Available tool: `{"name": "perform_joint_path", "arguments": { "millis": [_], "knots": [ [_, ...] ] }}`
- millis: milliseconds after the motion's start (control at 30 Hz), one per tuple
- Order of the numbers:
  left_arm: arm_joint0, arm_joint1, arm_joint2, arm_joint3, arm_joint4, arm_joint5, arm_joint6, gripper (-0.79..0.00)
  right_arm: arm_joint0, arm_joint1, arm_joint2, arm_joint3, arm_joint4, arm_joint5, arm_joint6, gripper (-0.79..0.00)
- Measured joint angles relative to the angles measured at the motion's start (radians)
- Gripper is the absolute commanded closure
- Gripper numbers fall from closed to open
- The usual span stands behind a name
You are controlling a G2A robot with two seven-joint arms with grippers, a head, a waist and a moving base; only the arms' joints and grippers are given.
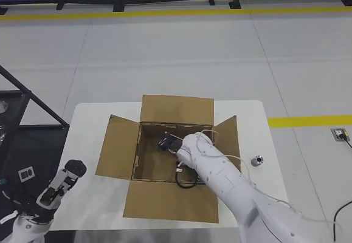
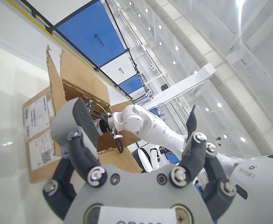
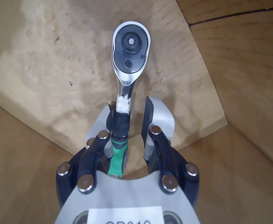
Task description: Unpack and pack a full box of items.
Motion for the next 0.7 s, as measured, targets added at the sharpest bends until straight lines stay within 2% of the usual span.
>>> {"name": "perform_joint_path", "arguments": {
  "millis": [100,333,367,433,467,700],
  "knots": [
    [-0.001,0.001,0.004,-0.001,0.005,0.000,0.003,-0.785,0.001,-0.002,0.013,0.014,0.014,0.012,0.000,-0.249],
    [0.004,0.003,0.009,-0.001,0.007,-0.001,0.013,-0.785,0.001,-0.006,0.030,0.035,0.023,0.007,0.003,-0.249],
    [0.005,0.003,0.010,-0.001,0.007,-0.001,0.014,-0.785,0.000,-0.007,0.031,0.037,0.023,0.006,0.003,-0.222],
    [0.007,0.004,0.011,-0.002,0.010,-0.002,0.017,-0.785,-0.001,-0.008,0.035,0.040,0.023,0.006,0.002,-0.105],
    [0.007,0.004,0.011,-0.003,0.010,-0.002,0.018,-0.785,-0.001,-0.008,0.037,0.042,0.024,0.007,0.001,-0.012],
    [0.015,0.006,0.010,-0.011,0.015,-0.005,0.024,-0.785,0.005,-0.006,0.065,0.061,0.058,-0.027,-0.015,0.000]
  ]
}}
